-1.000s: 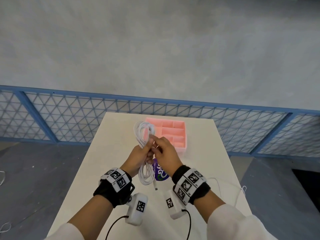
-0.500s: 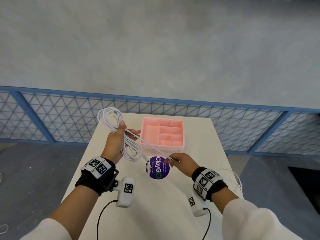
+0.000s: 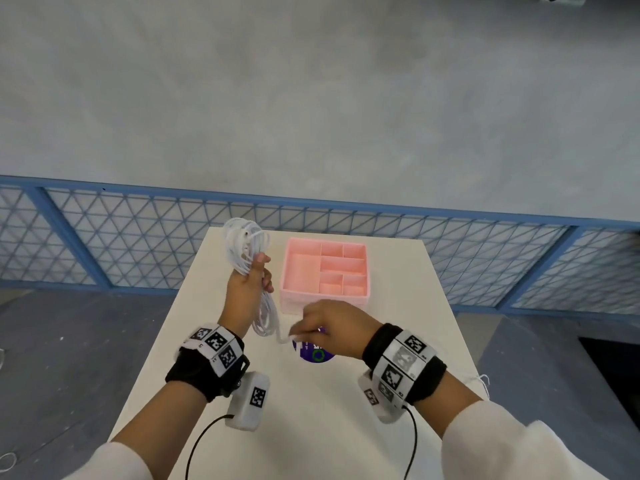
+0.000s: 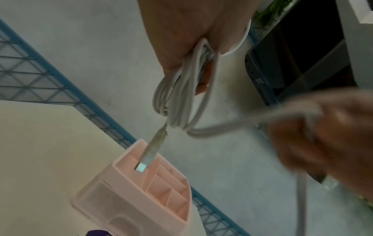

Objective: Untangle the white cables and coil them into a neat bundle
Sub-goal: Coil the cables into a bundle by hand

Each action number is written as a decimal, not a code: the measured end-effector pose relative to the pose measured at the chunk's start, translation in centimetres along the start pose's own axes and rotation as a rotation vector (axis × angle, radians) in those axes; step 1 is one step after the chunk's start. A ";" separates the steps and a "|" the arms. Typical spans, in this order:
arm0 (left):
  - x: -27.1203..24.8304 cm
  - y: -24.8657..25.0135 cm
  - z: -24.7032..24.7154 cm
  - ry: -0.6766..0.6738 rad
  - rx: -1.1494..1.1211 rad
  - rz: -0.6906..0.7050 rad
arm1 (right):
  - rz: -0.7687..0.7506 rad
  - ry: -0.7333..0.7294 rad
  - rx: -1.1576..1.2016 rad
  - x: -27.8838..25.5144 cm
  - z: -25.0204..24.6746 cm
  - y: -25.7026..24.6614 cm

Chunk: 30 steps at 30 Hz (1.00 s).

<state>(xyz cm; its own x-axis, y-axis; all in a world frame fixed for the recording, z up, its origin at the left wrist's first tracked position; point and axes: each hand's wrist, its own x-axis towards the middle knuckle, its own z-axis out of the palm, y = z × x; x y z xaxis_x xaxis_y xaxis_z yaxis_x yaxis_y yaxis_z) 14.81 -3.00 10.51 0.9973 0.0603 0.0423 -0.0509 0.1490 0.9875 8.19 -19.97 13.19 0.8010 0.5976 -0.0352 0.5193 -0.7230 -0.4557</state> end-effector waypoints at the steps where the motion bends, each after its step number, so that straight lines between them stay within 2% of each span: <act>1: -0.6 0.1 0.7 -0.045 -0.004 -0.009 | -0.033 0.065 0.029 0.6 -0.5 -0.4; 3: -1.9 0.1 2.1 -0.136 -0.001 -0.049 | -0.018 0.239 0.087 1.5 -1.3 -0.9; 5: -2.8 0.0 3.1 -0.179 -0.024 -0.111 | 0.084 0.386 0.154 2.0 -1.8 -1.1; 8: -3.3 0.3 3.3 -0.200 -0.126 -0.219 | 0.310 0.472 0.177 2.2 -2.0 -0.7; 10: -3.4 0.3 3.1 -0.211 -0.023 -0.221 | 0.385 0.453 0.132 2.2 -2.0 0.0; 12: -3.4 0.2 3.1 -0.243 0.079 -0.233 | 0.411 0.369 0.096 2.1 -1.9 0.5; 17: -2.7 0.7 1.9 -0.281 0.054 -0.372 | 0.340 0.155 0.453 1.5 -3.1 3.2; 20: -2.0 1.4 0.0 -0.368 0.037 -0.407 | 0.380 0.110 0.433 0.5 -3.9 6.1; 23: -1.7 1.8 -1.3 -0.459 0.147 -0.404 | 0.454 0.078 0.403 -0.2 -3.8 8.7; 25: -1.5 1.5 -1.6 -0.443 0.233 -0.406 | 0.521 0.112 0.439 -0.5 -3.6 10.0; 27: -1.4 0.6 -1.6 -0.359 0.312 -0.390 | 0.595 0.179 0.475 -0.4 -3.2 10.5; 30: -1.2 -1.2 -1.0 -0.204 0.349 -0.408 | 0.668 0.252 0.317 0.6 -2.4 9.4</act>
<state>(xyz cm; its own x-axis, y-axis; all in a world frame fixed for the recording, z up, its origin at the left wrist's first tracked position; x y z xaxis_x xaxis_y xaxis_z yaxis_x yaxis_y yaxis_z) 13.62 -2.22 9.12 0.9242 -0.1309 -0.3589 0.3266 -0.2166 0.9200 14.32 -27.24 11.05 0.9771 -0.0538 -0.2060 -0.1765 -0.7458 -0.6424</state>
